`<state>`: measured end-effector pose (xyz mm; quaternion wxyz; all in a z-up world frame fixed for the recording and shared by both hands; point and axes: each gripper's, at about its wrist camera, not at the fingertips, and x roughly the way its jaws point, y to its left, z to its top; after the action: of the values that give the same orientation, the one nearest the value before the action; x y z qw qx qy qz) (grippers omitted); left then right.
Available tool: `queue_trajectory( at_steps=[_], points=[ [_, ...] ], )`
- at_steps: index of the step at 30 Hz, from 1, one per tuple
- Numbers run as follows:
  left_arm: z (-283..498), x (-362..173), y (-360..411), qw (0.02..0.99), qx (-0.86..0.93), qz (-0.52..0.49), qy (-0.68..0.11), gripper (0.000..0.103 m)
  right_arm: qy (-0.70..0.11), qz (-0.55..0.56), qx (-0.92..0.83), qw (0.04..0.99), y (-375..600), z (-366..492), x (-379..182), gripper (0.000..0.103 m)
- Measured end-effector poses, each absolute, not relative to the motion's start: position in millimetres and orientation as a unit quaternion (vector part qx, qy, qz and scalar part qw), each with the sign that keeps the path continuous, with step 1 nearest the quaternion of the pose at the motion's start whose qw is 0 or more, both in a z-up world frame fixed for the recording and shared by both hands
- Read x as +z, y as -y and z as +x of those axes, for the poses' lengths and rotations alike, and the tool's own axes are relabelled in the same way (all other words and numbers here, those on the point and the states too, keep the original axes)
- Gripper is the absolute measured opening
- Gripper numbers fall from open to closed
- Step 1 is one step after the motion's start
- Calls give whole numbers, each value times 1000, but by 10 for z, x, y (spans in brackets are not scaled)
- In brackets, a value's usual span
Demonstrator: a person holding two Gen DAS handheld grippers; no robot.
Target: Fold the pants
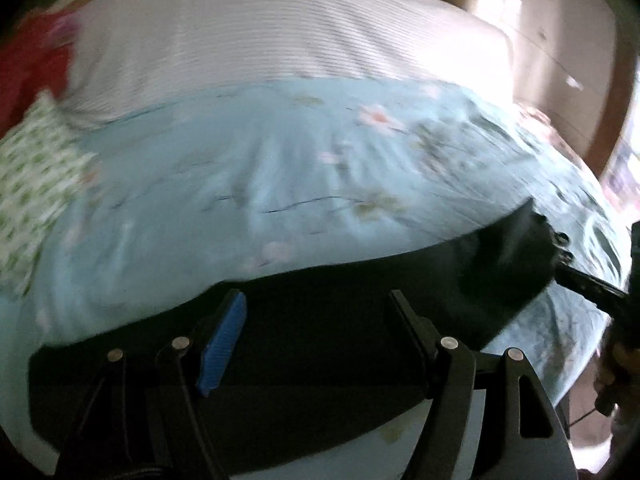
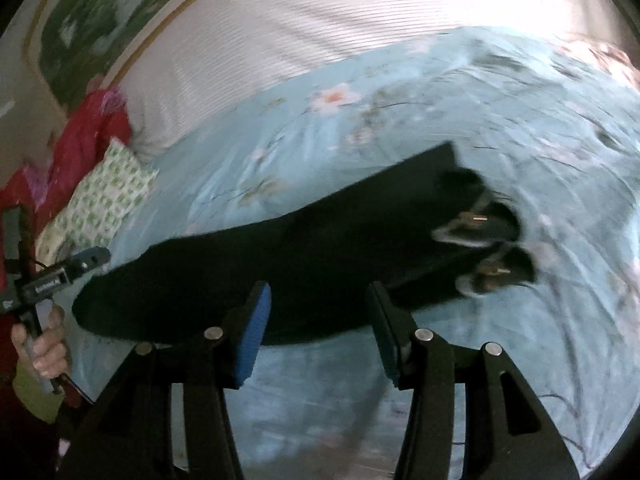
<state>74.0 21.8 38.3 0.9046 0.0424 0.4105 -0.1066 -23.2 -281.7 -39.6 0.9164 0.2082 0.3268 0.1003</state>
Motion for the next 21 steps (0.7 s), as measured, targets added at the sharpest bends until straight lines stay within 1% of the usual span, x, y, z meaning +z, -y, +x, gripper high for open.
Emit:
queue_trajectory(
  at_steps=[9, 15, 17, 18, 20, 21],
  points=[
    [1355, 367, 871, 868, -223, 97, -434, 72, -316, 255, 59, 912, 3223, -223, -502, 51],
    [1775, 161, 1592, 824, -295, 118, -469, 72, -300, 286, 69, 908, 3366, -186, -505, 51],
    [1850, 64, 1758, 812, -305, 124, -481, 71, -297, 298, 72, 904, 3405, -152, -528, 51],
    [1885, 14, 1848, 805, -313, 131, -487, 70, -293, 304, 70, 904, 3427, -150, -540, 49],
    [1918, -63, 1958, 794, -326, 140, -494, 69, -293, 316, 68, 900, 3477, -127, -581, 37],
    [1947, -118, 2047, 788, -333, 148, -497, 67, -295, 322, 70, 897, 3497, -111, -612, 34]
  ],
)
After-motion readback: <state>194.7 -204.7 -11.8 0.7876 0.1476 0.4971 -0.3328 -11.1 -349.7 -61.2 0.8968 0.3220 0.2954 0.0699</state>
